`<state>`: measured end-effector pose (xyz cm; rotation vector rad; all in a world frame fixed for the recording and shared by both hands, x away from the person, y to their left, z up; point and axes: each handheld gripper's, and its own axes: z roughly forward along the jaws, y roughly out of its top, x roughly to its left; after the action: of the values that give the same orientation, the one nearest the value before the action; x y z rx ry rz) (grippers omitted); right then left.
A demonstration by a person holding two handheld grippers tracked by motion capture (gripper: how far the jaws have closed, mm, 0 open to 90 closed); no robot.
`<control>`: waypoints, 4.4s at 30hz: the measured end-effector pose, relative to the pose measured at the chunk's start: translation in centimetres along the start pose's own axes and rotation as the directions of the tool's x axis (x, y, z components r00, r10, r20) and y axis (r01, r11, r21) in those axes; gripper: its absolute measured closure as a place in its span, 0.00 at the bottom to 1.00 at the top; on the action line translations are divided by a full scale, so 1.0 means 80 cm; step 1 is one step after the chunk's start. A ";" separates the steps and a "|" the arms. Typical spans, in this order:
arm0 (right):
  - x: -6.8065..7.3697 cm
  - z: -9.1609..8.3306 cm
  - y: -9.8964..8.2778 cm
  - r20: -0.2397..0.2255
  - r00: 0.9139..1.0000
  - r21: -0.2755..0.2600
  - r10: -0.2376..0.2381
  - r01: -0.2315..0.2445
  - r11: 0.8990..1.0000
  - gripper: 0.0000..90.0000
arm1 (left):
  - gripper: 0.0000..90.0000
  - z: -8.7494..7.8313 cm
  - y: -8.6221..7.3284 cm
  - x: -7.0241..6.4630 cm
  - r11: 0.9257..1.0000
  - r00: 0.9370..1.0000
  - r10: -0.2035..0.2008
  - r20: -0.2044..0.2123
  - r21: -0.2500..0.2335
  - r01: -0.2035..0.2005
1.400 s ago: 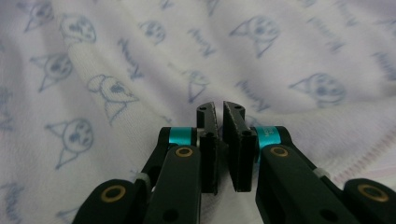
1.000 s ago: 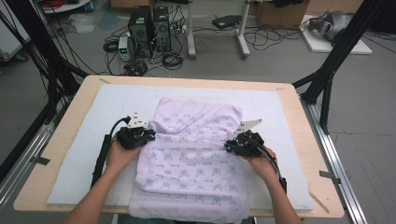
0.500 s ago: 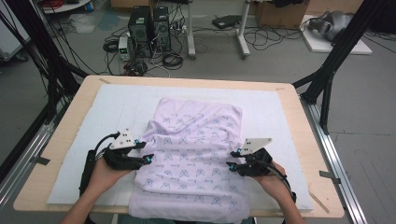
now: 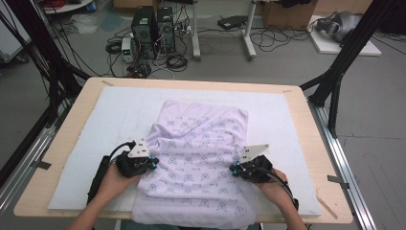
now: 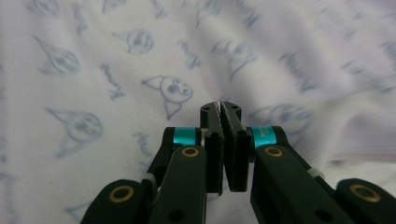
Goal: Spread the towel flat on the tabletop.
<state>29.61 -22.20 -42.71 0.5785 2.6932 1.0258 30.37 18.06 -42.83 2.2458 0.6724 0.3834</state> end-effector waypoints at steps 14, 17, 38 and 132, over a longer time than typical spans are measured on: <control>-0.045 0.008 0.015 0.060 0.993 -0.004 0.104 -0.104 0.995 0.87 | 0.79 0.015 0.013 0.051 0.985 0.980 -0.150 -0.127 -0.107 0.137; -0.043 -0.008 0.016 0.061 0.992 -0.073 0.111 -0.107 0.992 0.80 | 0.72 -0.004 0.017 0.045 0.983 0.984 -0.135 -0.117 -0.144 0.118; 0.017 0.001 -0.019 -0.028 0.999 -0.017 0.031 -0.031 0.999 0.73 | 0.66 -0.012 -0.026 -0.032 0.999 0.999 0.036 0.033 0.001 -0.036; 0.057 -0.076 -0.027 -0.093 0.992 -0.155 -0.086 0.070 0.985 0.79 | 0.79 -0.086 -0.050 -0.065 0.996 0.998 0.047 0.039 -0.076 -0.044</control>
<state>22.88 -25.36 -39.88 0.4004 2.6668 1.2555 21.60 21.37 -41.49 2.1944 0.5775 0.3787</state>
